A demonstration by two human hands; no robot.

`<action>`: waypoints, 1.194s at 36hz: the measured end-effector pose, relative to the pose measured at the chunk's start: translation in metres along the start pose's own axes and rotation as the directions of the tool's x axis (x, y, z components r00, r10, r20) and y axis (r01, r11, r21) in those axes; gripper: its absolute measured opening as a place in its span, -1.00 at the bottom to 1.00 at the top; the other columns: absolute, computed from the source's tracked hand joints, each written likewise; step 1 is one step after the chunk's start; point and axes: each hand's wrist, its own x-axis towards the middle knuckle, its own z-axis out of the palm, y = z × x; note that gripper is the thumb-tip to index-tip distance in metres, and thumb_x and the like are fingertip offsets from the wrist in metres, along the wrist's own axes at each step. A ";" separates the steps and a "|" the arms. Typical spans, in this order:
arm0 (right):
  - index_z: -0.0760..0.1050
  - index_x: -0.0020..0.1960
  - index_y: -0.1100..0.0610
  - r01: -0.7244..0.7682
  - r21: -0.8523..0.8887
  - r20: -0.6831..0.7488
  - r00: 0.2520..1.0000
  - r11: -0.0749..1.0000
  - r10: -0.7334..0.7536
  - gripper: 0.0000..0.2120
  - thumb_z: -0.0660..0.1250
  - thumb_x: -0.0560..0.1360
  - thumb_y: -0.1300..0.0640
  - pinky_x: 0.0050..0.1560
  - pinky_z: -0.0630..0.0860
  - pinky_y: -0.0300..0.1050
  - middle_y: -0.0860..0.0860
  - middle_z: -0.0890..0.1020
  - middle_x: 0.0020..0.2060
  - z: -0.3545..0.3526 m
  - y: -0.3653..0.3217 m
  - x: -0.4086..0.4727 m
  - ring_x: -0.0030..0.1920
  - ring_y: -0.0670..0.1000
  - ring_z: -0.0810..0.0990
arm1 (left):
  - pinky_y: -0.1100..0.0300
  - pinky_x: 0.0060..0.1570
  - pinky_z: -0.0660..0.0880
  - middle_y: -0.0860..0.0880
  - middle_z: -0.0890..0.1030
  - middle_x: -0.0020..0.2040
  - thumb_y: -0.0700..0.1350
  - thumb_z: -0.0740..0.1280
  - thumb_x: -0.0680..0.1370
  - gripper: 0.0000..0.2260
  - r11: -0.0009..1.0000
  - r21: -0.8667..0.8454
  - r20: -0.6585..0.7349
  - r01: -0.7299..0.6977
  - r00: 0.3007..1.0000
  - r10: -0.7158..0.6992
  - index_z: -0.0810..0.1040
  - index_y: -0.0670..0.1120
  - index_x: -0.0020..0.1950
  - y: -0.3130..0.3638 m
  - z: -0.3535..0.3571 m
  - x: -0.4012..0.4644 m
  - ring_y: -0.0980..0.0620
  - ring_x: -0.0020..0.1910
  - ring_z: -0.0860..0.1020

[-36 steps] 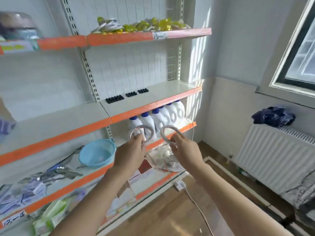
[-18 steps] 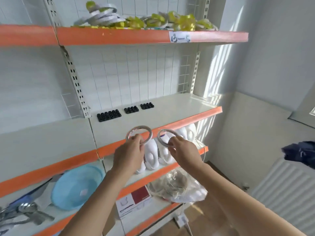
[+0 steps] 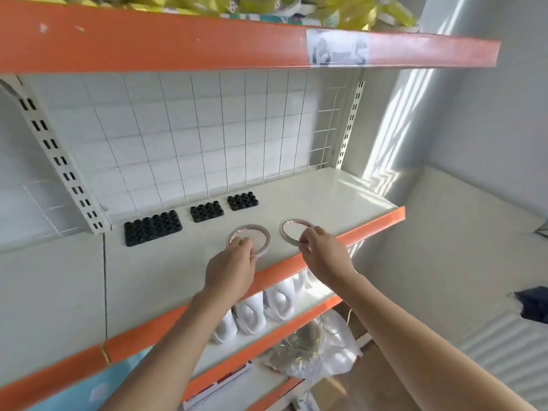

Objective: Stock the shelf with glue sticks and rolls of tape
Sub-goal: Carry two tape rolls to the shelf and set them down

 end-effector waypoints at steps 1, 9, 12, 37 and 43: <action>0.49 0.04 0.17 0.006 0.002 0.002 1.000 1.000 -0.006 -0.85 0.24 0.57 0.11 -0.16 0.50 0.04 0.08 0.57 0.04 0.003 0.007 0.009 -0.04 0.20 0.57 | 0.06 -0.14 0.42 -0.01 0.50 0.13 -0.06 0.20 0.62 -0.89 1.000 -0.001 -0.001 0.002 1.000 -0.002 0.43 -0.07 0.06 0.002 0.004 0.007 -0.14 -0.02 0.56; 0.49 0.08 0.19 0.066 0.040 0.084 0.994 0.997 -0.069 -0.83 0.24 0.57 0.12 -0.07 0.50 0.00 0.07 0.55 0.12 0.027 0.062 0.071 0.05 0.17 0.54 | 0.10 -0.19 0.36 0.03 0.50 0.10 -0.08 0.21 0.62 -0.94 0.995 0.037 0.004 0.093 0.996 -0.094 0.44 -0.05 0.02 0.025 0.044 0.055 -0.09 -0.02 0.53; 0.49 0.08 0.17 0.095 0.050 0.099 0.990 0.994 -0.100 -0.83 0.23 0.58 0.11 -0.09 0.48 -0.03 0.05 0.54 0.09 0.034 0.087 0.089 0.06 0.14 0.53 | 0.09 -0.15 0.37 0.01 0.49 0.11 -0.09 0.20 0.62 -0.93 0.989 0.068 0.007 0.130 0.991 -0.131 0.44 -0.05 0.05 0.036 0.062 0.069 -0.08 0.01 0.53; 0.57 0.02 0.19 0.100 0.132 0.082 0.990 0.986 -0.112 -0.85 0.29 0.52 0.15 -0.04 0.49 0.07 0.13 0.56 0.03 0.062 0.147 0.140 0.05 0.21 0.48 | 0.01 -0.27 0.53 -0.08 0.55 -0.10 -0.14 0.44 0.47 -0.89 0.991 0.023 -0.252 0.129 0.960 -0.119 0.60 -0.11 -0.03 0.060 0.105 0.118 -0.16 -0.12 0.54; 0.58 0.08 0.18 0.129 0.199 0.101 0.983 0.971 -0.152 -0.83 0.30 0.55 0.13 0.00 0.47 0.00 0.13 0.48 0.08 0.062 0.134 0.163 0.12 0.17 0.46 | 0.00 -0.25 0.53 -0.06 0.57 -0.12 -0.17 0.40 0.43 -0.89 0.965 0.142 -0.309 0.219 0.936 -0.167 0.60 -0.09 -0.06 0.029 0.104 0.108 -0.17 -0.15 0.55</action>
